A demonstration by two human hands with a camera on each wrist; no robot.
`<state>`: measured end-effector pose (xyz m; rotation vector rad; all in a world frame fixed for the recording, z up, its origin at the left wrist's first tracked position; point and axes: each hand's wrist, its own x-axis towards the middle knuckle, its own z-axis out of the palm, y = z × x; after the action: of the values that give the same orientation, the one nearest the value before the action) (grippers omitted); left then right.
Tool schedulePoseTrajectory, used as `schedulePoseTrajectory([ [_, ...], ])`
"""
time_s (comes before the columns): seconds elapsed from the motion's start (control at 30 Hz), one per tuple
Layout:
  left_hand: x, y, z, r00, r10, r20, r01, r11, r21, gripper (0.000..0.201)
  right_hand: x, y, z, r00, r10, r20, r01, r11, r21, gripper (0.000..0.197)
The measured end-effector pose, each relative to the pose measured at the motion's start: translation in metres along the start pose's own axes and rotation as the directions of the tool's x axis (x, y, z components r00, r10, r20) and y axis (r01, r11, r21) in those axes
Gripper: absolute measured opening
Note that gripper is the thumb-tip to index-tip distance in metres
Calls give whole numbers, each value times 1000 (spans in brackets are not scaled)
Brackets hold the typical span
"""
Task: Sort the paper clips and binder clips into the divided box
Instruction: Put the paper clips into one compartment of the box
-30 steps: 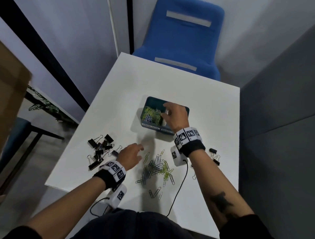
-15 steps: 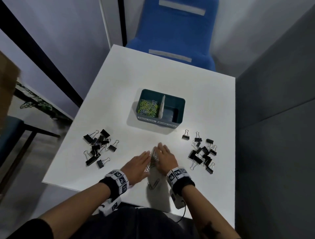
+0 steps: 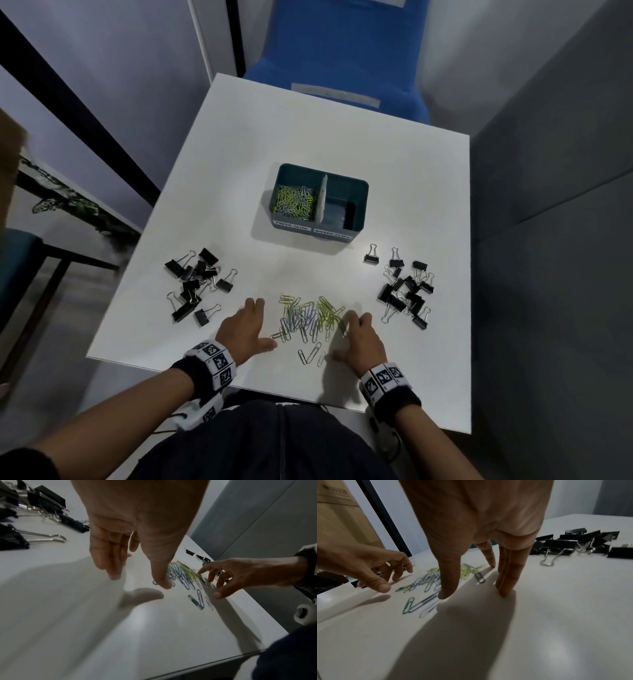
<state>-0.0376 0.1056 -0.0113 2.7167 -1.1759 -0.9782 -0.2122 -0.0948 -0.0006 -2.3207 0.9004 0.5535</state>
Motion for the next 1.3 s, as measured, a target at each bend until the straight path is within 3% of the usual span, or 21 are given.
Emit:
schedulePoseTrajectory([
  [0.13, 5, 9, 4, 994, 76, 84, -67, 991, -114, 79, 6, -17, 12, 1000, 2, 20, -2, 1000, -1, 89],
  [0.3, 15, 32, 1, 990, 140, 23, -130, 961, -244, 55, 16, -49, 19, 997, -77, -32, 76, 997, -11, 56],
  [0.4, 17, 36, -4, 990, 140, -19, -140, 952, -271, 52, 17, -51, 13, 994, -92, -51, 94, 995, 34, 52],
  [0.47, 15, 35, -7, 992, 116, -57, -125, 975, -185, 65, 15, -44, 10, 993, -93, -75, 96, 995, 35, 67],
  [0.6, 10, 27, 3, 995, 100, -4, -100, 995, -19, 128, 15, -29, 11, 997, -71, -16, 69, 995, -67, 114],
  [0.7, 13, 27, 12, 991, 134, 20, -135, 990, 32, 140, 23, -32, 11, 997, -81, -6, 79, 986, -148, 123],
  [0.77, 17, 35, 10, 991, 131, 15, -131, 991, 28, 131, 27, -40, 12, 992, -126, 9, 125, 979, -163, 115],
  [0.87, 24, 43, -1, 989, 145, -1, -145, 989, -4, 101, 31, -47, 15, 981, -195, 3, 193, 968, -158, 92],
  [1.0, 29, 46, -10, 978, 202, -42, -205, 976, -71, 55, 36, -49, 20, 979, -187, -79, 179, 979, -100, 46],
  [1.1, 33, 40, -6, 971, 227, -80, -232, 970, -67, 26, 37, -48, 19, 978, -185, -99, 175, 980, -96, 30],
  [1.3, 39, 31, -6, 967, 215, -133, -232, 964, -132, 10, 38, -40, 11, 975, -182, -126, 179, 983, -29, 12],
])
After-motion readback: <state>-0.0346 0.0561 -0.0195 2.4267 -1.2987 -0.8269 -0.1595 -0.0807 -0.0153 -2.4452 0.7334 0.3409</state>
